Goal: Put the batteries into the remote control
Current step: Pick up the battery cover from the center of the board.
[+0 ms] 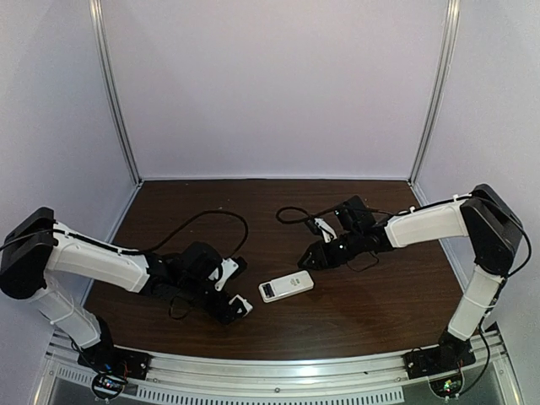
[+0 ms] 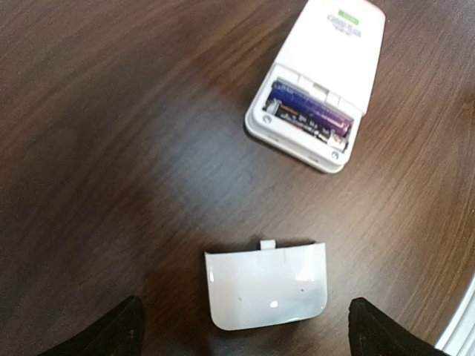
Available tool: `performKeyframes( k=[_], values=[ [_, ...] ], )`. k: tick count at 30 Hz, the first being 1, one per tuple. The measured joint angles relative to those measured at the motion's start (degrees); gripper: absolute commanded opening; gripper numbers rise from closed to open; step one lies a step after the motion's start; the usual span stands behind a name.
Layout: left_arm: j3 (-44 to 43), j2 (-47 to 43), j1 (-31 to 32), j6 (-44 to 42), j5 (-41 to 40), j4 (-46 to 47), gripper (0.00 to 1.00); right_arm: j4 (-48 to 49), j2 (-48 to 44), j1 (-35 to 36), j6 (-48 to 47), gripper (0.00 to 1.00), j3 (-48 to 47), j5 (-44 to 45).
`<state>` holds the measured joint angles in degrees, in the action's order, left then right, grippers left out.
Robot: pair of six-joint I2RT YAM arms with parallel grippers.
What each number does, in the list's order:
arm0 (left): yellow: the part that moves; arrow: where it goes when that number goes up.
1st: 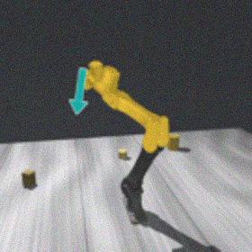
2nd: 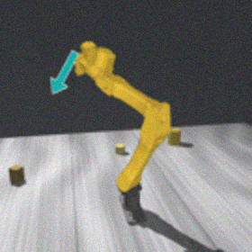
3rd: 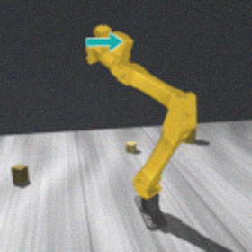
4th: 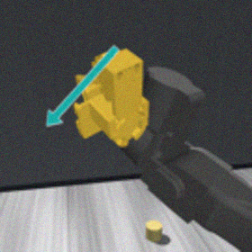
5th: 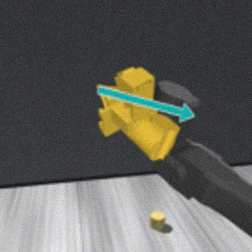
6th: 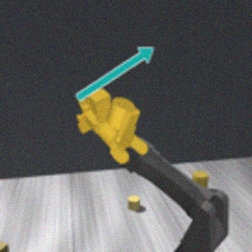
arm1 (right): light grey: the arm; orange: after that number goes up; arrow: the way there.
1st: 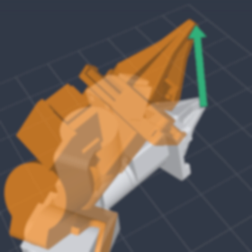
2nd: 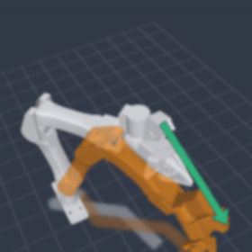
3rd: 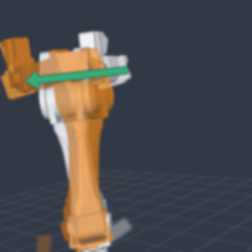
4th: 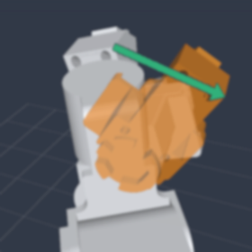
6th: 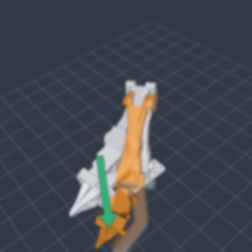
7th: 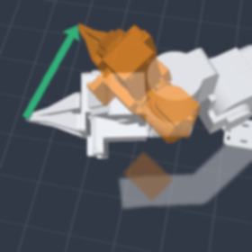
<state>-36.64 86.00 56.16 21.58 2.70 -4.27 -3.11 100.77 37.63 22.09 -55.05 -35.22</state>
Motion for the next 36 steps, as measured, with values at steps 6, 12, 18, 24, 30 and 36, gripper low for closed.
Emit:
performKeyframes(
  k=[6, 12, 18, 24, 30, 36],
  values=[
    [-0.3, 2.3, 2.2, -0.2, -1.5, 0.0, 0.91, -2.7, -0.2, -1.4, -1.4, 0.44, 0.0, 2.4],
    [-1.5, 4.5, 3.1, -0.9, -2.9, 1.6, 0.79, -4.2, -0.1, -2.1, -2.4, 0.44, -0.1, 3.0],
    [-2.7, 7.0, 3.6, -3.2, -5.2, 3.3, 0.64, -5.5, 1.4, -2.0, -3.1, 0.44, -1.8, 2.7],
    [-2.6, 7.4, 4.9, -5.2, -6.1, 4.2, 0.72, -8.0, 1.8, -1.7, -4.7, 0.45, -2.9, 1.9],
    [0.3, 6.2, 5.7, -6.4, -6.2, 7.9, 0.66, -9.4, 2.3, -1.0, -6.0, 0.44, -3.5, 1.2],
    [3.8, 4.5, 5.7, -7.3, -5.9, 11.9, 0.56, -9.8, 4.7, 0.0, -7.4, 0.40, -4.6, -0.7]
  ],
)
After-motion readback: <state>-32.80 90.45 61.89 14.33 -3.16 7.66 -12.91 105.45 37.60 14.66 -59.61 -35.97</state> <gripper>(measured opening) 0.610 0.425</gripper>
